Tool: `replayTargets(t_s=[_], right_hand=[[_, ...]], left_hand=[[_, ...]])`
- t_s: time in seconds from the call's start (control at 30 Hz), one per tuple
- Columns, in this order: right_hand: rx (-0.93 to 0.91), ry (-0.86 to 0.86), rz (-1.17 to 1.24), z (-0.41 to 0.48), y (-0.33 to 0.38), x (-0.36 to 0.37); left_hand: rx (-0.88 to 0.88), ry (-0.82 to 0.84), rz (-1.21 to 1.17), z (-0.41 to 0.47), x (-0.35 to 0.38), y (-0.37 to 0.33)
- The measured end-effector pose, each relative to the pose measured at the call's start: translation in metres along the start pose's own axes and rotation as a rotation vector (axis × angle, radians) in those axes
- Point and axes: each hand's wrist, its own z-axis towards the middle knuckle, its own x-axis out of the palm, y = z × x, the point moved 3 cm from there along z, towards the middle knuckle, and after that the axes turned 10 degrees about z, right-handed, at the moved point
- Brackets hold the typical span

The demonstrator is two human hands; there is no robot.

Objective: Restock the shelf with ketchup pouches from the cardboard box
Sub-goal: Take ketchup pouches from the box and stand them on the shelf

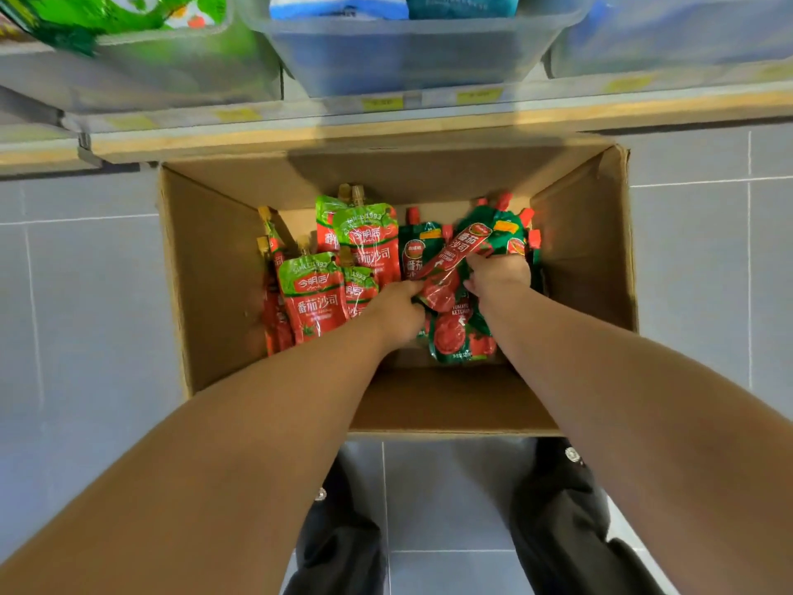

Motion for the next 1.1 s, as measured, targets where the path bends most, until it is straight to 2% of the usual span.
replayTargets(t_s=[0.07,0.17,0.27,0.33,0.4,0.5,0.63,0.73,0.83,0.97,1.1], right_hand=[[-0.002,-0.019,0.016,0.002,-0.003,0.000],[-0.053,-0.019,-0.095,0.005,-0.004,-0.003],[-0.122,0.008,-0.018,-0.014,-0.009,-0.014],[-0.193,0.089,-0.008,-0.039,-0.012,-0.023],[-0.240,0.204,-0.097,-0.072,-0.010,-0.036],[-0.226,0.285,-0.056,-0.122,-0.002,-0.069],[-0.223,0.421,-0.020,-0.190,0.018,-0.108],[-0.268,0.423,-0.052,-0.240,0.044,-0.139],[-0.363,0.378,0.004,-0.274,0.074,-0.168],[-0.478,0.292,0.016,-0.290,0.111,-0.211],[-0.526,0.263,0.058,-0.285,0.129,-0.271]], left_hand=[[-0.028,-0.003,-0.055,-0.004,0.003,0.005],[-0.058,-0.007,-0.084,-0.007,0.006,0.008],[-0.091,-0.046,-0.105,-0.012,0.010,0.007],[-0.134,-0.063,-0.069,-0.019,0.012,0.007],[-0.184,-0.060,-0.072,-0.033,0.012,0.002],[-0.239,-0.107,-0.101,-0.073,0.001,-0.021],[-0.173,-0.082,-0.255,-0.123,-0.022,-0.060],[-0.117,-0.028,-0.383,-0.171,-0.038,-0.098],[-0.040,-0.050,-0.337,-0.209,-0.045,-0.138],[0.085,-0.229,-0.229,-0.231,-0.052,-0.195],[0.129,-0.290,-0.189,-0.249,-0.023,-0.253]])
